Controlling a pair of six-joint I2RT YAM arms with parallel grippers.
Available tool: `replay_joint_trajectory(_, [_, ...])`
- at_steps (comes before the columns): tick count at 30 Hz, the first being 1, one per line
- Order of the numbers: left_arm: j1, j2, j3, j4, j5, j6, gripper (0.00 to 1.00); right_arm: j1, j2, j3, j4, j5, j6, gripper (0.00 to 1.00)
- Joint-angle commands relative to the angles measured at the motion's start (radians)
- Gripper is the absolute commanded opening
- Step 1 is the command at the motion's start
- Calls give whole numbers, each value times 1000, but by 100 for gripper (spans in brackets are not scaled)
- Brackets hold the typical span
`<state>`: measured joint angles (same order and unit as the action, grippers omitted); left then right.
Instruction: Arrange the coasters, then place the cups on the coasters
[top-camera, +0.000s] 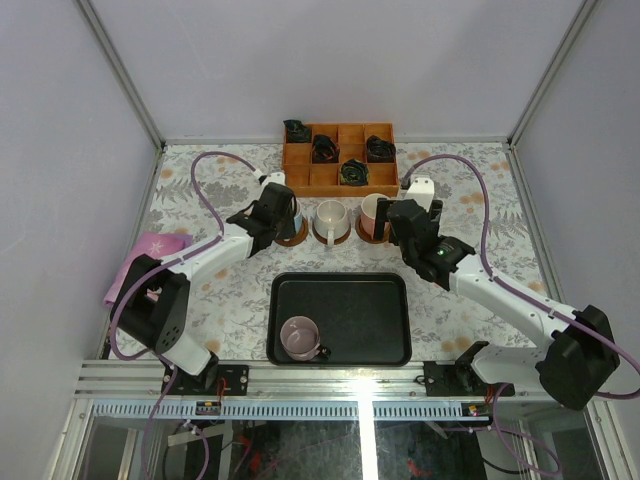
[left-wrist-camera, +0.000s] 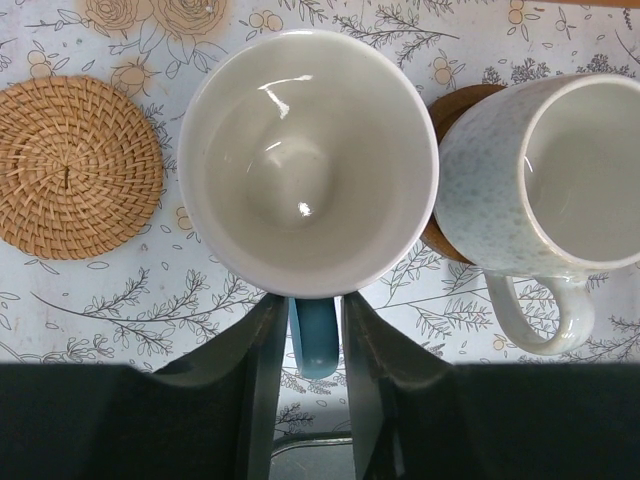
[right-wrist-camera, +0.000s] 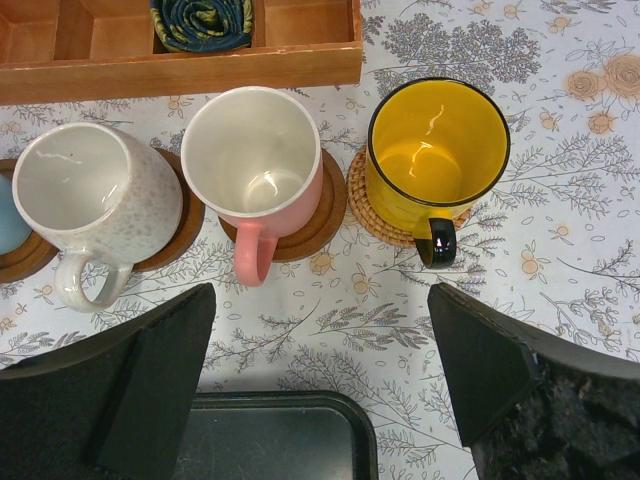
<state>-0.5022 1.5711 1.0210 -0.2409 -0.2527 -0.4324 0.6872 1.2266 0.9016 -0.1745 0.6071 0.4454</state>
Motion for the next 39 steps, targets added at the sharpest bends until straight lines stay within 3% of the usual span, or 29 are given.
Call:
replay_joint_trajectory(1, [5, -19, 27, 33, -13, -3, 35, -7, 8, 45, 18, -5, 11, 95])
replay_joint_trajectory(6, [5, -23, 24, 23, -13, -6, 53, -7, 11, 44, 15, -5, 12, 95])
replay_joint_trajectory(10, [6, -34, 14, 16, -11, -12, 59, -7, 10, 43, 13, -6, 13, 95])
replay_joint_trajectory(39, [5, -104, -93, -13, -86, -54, 65, -6, -7, 14, 19, -29, 38, 95])
